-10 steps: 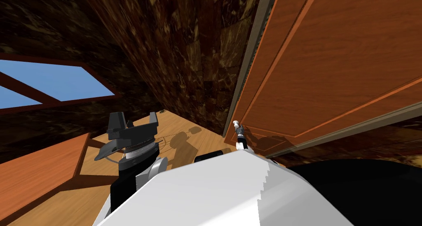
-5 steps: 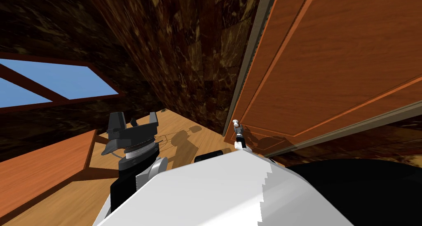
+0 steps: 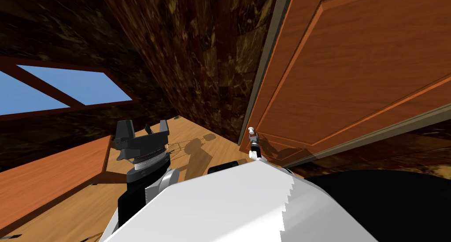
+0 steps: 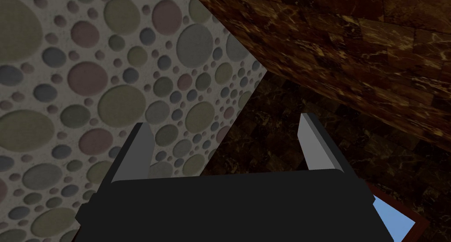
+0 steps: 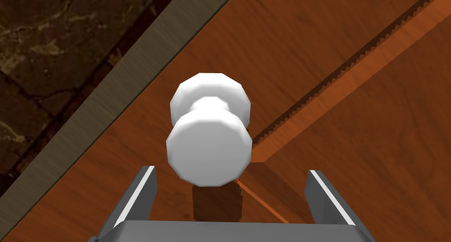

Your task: Pull the door open

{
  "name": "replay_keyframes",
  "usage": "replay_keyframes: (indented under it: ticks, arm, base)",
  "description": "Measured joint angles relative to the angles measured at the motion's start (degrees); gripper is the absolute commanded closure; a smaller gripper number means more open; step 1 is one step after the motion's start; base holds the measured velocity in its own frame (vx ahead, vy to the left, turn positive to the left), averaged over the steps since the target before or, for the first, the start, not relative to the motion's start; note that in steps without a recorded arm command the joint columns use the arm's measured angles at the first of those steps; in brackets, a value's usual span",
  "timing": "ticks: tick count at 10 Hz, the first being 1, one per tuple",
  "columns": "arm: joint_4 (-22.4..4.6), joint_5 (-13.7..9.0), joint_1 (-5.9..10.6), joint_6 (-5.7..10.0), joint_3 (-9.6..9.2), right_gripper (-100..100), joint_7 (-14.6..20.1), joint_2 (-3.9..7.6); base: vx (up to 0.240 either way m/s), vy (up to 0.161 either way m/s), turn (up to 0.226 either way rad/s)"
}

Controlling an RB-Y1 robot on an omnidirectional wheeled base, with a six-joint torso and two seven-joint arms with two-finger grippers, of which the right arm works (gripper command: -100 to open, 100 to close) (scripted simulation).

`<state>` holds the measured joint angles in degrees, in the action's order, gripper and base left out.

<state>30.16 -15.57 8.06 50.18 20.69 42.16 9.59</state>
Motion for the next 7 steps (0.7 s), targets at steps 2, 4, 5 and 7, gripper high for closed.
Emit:
replay_keyframes:
  ticks: [2,4,5,7]
  arm:
    - [0.6,-1.1,0.2,-0.31,-0.18,-100,2.8,-0.63]
    - [0.4,-1.9,0.65,-0.2,-0.31,-100,5.4,-1.08]
    - [0.1,-2.5,1.01,-0.02,-0.4,-100,6.8,-1.29]
    - [-0.1,-3.5,1.56,0.08,-0.59,-100,9.8,-1.82]
  base:
    - [-0.059,-0.001,0.03]
    - [-0.049,-0.004,0.03]
    - [-0.08,-0.004,0.065]
    - [-0.061,-0.006,0.023]
